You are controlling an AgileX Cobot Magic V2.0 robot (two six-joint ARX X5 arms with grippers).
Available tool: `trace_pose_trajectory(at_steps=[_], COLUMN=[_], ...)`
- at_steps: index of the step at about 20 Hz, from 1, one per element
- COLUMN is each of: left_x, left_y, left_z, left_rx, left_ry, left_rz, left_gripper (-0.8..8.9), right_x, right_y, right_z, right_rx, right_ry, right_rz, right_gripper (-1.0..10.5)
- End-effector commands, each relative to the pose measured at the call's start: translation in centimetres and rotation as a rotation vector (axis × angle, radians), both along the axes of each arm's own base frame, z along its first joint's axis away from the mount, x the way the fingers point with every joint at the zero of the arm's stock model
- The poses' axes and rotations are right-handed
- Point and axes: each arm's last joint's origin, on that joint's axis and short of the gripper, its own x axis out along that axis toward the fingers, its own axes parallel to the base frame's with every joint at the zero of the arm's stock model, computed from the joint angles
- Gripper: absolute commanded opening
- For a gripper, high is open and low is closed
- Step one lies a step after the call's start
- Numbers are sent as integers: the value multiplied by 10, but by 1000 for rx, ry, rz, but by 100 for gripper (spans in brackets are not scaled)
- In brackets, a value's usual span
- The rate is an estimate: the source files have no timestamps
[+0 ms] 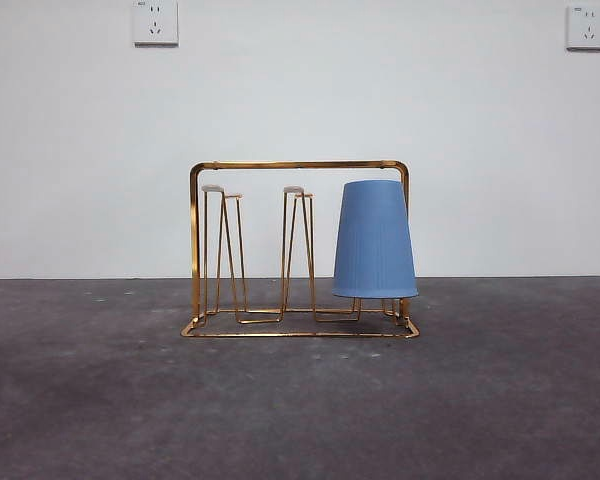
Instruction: Pick up cup 1,put cup 1 in the cup rack,pick up cup 2,put cup 2 in the cup rack
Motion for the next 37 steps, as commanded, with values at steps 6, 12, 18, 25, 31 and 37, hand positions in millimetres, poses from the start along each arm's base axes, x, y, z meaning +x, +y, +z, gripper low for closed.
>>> trace_pose_trajectory(at_steps=[6, 12, 18, 25, 31, 37], left_x=[3, 1, 1, 1, 2, 5], left_y=[7, 9, 9, 9, 19, 53], left_z=[4, 5, 6, 6, 11, 25], left_rx=[-71, -95, -106, -92, -97, -15], left_ry=[-3, -17, -23, -33, -51, -101], left_rz=[19, 13, 16, 1, 11, 108], left_gripper=[480, 467, 176, -8, -8, -6], right_x=[19, 31, 32, 33, 27, 0], right_y=[20, 32, 31, 32, 26, 0], right_z=[-6, -10, -14, -19, -23, -27], right_rx=[-53, -78, -99, -130, -140, -151], right_ry=[30, 54, 89, 130, 185, 237], right_rz=[29, 36, 2, 4, 9, 1], right_gripper=[-12, -12, -12, 3, 167, 166])
